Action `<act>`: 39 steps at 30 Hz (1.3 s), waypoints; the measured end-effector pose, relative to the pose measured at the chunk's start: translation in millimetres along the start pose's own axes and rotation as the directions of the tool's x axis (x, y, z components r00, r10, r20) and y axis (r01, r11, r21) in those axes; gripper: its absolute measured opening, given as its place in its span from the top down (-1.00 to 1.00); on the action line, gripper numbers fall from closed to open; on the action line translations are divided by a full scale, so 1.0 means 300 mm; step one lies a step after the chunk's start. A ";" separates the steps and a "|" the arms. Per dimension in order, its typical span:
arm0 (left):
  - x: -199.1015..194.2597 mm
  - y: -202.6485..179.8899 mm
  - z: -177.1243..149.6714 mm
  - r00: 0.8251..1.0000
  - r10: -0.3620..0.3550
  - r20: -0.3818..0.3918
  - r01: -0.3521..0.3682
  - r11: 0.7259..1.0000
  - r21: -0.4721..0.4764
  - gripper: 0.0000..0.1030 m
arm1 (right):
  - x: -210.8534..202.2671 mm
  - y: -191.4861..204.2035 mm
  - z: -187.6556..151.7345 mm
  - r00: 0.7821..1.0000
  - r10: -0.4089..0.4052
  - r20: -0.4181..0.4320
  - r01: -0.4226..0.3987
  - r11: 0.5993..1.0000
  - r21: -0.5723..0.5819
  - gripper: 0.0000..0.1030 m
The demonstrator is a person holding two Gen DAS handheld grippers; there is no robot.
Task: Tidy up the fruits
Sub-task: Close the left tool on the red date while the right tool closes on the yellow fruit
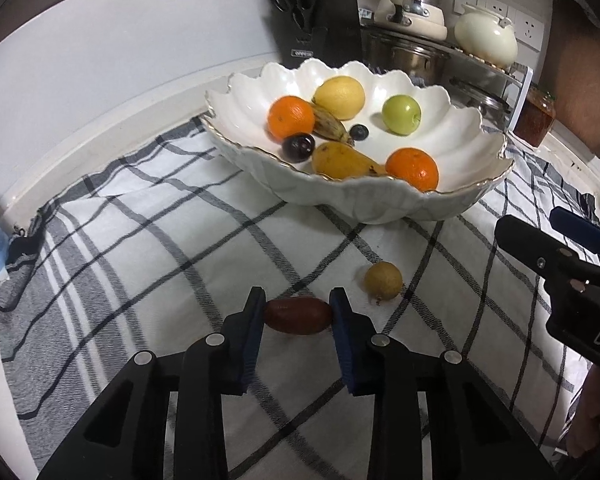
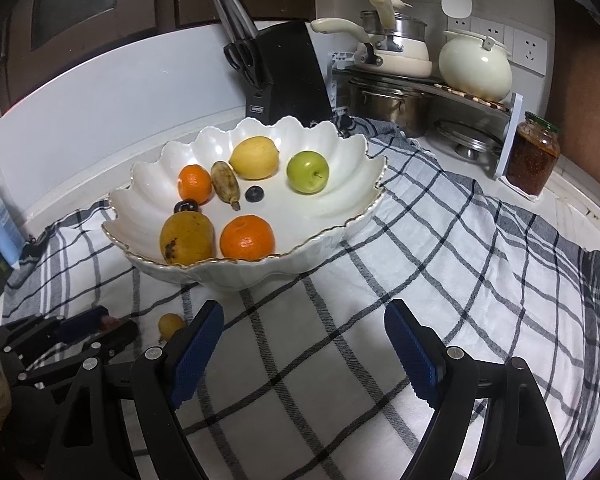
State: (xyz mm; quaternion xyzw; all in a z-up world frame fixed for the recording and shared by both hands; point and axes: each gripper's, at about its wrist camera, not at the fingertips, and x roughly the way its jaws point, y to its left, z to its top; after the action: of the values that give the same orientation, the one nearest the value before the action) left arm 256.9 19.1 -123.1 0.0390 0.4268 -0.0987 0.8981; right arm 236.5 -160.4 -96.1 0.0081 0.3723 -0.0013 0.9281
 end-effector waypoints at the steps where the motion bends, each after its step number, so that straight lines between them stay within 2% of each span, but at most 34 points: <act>1: -0.009 0.009 -0.002 1.000 0.003 0.004 -0.003 1.000 -0.005 0.37 | -0.003 0.009 0.000 1.000 0.004 0.001 -0.004 1.000 -0.006 -0.62; 9: -0.060 0.112 -0.033 1.000 0.025 0.009 -0.024 0.996 -0.082 0.36 | -0.006 0.118 0.003 0.997 0.075 -0.006 -0.075 0.995 -0.063 -0.62; 16: -0.092 0.220 -0.060 0.996 0.088 0.014 -0.085 0.987 -0.133 0.37 | 0.029 0.249 -0.004 0.993 0.113 -0.037 -0.117 0.985 -0.130 -0.58; 20: -0.104 0.261 -0.069 0.994 0.112 0.017 -0.108 0.984 -0.144 0.36 | 0.060 0.291 -0.006 0.990 0.126 -0.068 -0.135 0.979 -0.154 -0.33; 24: -0.102 0.287 -0.077 0.993 0.115 0.013 -0.112 0.981 -0.159 0.37 | 0.090 0.310 -0.006 0.987 0.130 -0.091 -0.143 0.977 -0.158 -0.18; 28: -0.096 0.288 -0.080 0.994 0.111 0.009 -0.108 0.981 -0.163 0.36 | 0.122 0.316 -0.009 0.982 0.140 -0.126 -0.158 0.976 -0.151 0.18; 32: -0.090 0.283 -0.082 0.994 0.107 0.004 -0.105 0.981 -0.161 0.36 | 0.147 0.315 -0.020 0.979 0.140 -0.149 -0.162 0.976 -0.148 0.45; 34: -0.089 0.281 -0.081 0.994 0.108 0.003 -0.107 0.982 -0.159 0.36 | 0.155 0.312 -0.028 0.978 0.137 -0.155 -0.161 0.976 -0.148 0.54; 39: -0.091 0.279 -0.080 0.994 0.109 0.003 -0.107 0.982 -0.157 0.37 | 0.156 0.311 -0.029 0.979 0.140 -0.149 -0.163 0.975 -0.152 0.55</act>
State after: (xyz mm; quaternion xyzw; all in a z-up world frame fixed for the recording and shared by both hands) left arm 239.5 108.6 -118.4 -0.0091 0.4255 -0.0161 0.9048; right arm 265.1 -66.7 -133.4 -0.0393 0.4325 0.1007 0.8951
